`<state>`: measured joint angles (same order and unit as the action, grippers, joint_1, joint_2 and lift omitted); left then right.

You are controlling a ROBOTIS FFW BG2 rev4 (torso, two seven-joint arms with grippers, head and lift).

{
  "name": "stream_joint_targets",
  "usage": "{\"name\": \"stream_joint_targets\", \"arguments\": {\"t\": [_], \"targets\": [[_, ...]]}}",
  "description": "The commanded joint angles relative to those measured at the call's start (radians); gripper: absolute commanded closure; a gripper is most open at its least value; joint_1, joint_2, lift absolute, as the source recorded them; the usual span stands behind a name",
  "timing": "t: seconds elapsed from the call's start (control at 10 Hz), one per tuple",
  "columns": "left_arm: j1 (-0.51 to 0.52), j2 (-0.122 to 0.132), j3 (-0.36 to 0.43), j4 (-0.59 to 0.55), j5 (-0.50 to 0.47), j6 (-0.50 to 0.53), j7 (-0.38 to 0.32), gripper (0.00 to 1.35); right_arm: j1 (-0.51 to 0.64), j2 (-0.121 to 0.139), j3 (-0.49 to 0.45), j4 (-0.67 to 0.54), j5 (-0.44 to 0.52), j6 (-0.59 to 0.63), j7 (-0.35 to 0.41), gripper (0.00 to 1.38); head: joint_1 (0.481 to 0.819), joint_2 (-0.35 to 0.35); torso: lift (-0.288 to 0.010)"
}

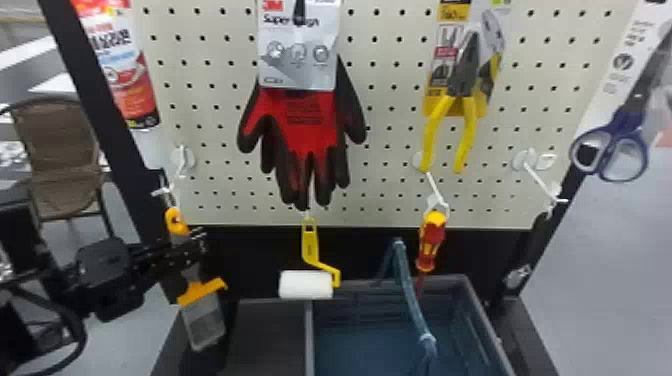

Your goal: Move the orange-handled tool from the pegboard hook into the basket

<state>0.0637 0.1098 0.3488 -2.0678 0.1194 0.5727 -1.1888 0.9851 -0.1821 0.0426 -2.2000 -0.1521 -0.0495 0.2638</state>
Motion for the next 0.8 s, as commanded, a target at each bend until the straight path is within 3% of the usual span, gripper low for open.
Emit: {"name": "stream_joint_targets", "arguments": {"t": [0.0, 0.2, 0.4, 0.5, 0.7], "targets": [[0.006, 0.002, 0.001, -0.064, -0.011, 0.029, 0.000, 1.21, 0.001, 0.003, -0.001, -0.003, 0.002, 0.013, 0.000, 0.10, 0.549, 0.000, -0.100], [0.010, 0.001, 0.001, -0.120, -0.012, 0.039, 0.000, 1.21, 0.001, 0.003, -0.001, -0.008, 0.003, 0.028, 0.000, 0.10, 0.549, 0.000, -0.100], [0.031, -0.041, 0.016, -0.145, 0.008, 0.029, 0.006, 1.21, -0.001, 0.007, -0.001, -0.008, 0.003, 0.037, 0.000, 0.10, 0.549, 0.000, -0.100], [0.051, -0.059, 0.013, -0.145, 0.040, 0.016, 0.018, 1.21, -0.003, 0.007, -0.001, -0.008, 0.005, 0.043, 0.000, 0.10, 0.549, 0.000, -0.100], [0.113, -0.065, -0.037, -0.142, 0.175, -0.043, 0.113, 1.21, -0.005, 0.009, -0.001, -0.010, 0.005, 0.051, 0.000, 0.10, 0.549, 0.000, -0.100]]}}
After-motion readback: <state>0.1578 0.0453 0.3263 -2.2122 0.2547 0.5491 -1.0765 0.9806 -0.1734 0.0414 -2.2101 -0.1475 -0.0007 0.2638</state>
